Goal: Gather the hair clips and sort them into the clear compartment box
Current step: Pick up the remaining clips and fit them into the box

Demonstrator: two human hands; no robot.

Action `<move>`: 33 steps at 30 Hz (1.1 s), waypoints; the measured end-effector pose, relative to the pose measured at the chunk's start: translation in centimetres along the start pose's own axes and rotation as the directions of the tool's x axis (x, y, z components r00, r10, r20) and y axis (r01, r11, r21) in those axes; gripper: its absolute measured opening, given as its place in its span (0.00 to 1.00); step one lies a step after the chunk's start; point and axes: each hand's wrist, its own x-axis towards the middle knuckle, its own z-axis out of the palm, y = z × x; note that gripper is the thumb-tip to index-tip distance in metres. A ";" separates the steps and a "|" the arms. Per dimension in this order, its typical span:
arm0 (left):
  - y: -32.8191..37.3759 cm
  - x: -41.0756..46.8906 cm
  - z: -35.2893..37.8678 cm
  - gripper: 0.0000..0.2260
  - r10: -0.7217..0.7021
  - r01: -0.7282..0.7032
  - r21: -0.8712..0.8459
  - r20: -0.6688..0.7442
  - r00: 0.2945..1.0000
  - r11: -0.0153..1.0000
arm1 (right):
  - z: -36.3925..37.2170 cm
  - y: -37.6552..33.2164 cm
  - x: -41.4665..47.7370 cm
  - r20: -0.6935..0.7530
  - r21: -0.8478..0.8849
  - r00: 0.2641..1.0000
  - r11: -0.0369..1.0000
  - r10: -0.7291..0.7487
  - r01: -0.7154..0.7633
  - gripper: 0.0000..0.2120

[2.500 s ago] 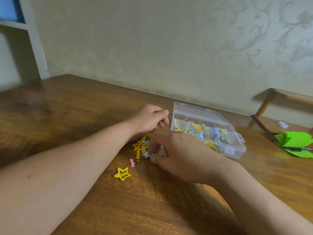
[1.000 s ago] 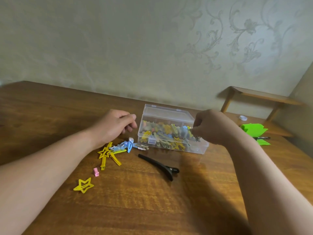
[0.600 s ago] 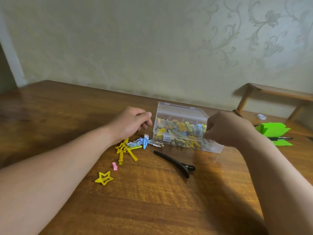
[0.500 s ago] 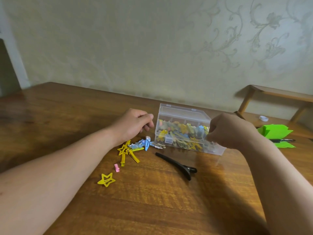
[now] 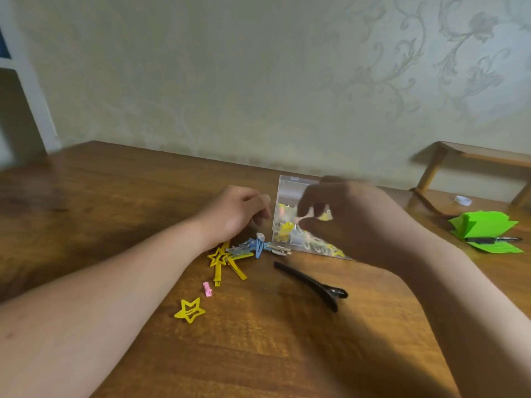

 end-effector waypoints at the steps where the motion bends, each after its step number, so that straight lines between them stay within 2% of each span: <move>1: -0.1 0.1 0.0 0.19 0.008 -0.008 -0.001 -0.005 1.000 1.000 | 0.5 -0.6 -0.1 0.035 -0.039 0.994 0.994 -0.105 0.106 0.07; 2: -0.1 0.2 0.0 0.19 0.017 -0.017 -0.014 -0.009 1.000 1.000 | 1.1 -0.9 0.0 0.076 -0.080 0.979 0.978 -0.187 0.193 0.10; 4: -0.2 0.4 0.0 0.18 0.029 -0.029 -0.050 -0.004 1.000 0.998 | 2.2 -1.4 0.1 0.160 -0.133 0.955 0.953 -0.251 0.273 0.12; 11: -0.3 0.4 0.0 0.19 -0.009 0.009 -0.012 -0.024 1.000 1.000 | 3.1 -0.7 0.3 0.222 -0.195 0.959 0.955 -0.177 0.221 0.11; 20: 0.7 -0.6 -0.2 0.19 -0.012 0.013 0.025 -0.022 1.000 1.000 | 4.1 -0.9 0.6 0.143 -0.140 0.968 0.964 -0.206 0.226 0.05; 26: 0.7 -0.7 -0.3 0.18 -0.029 0.029 0.016 -0.006 1.000 0.999 | 3.9 -0.6 0.3 0.137 -0.069 0.974 0.979 -0.183 0.194 0.08; 33: 1.0 -0.4 0.0 0.19 -0.018 0.018 0.023 -0.017 1.000 1.000 | 4.4 -1.8 0.5 0.185 -0.119 0.966 0.972 -0.179 0.203 0.07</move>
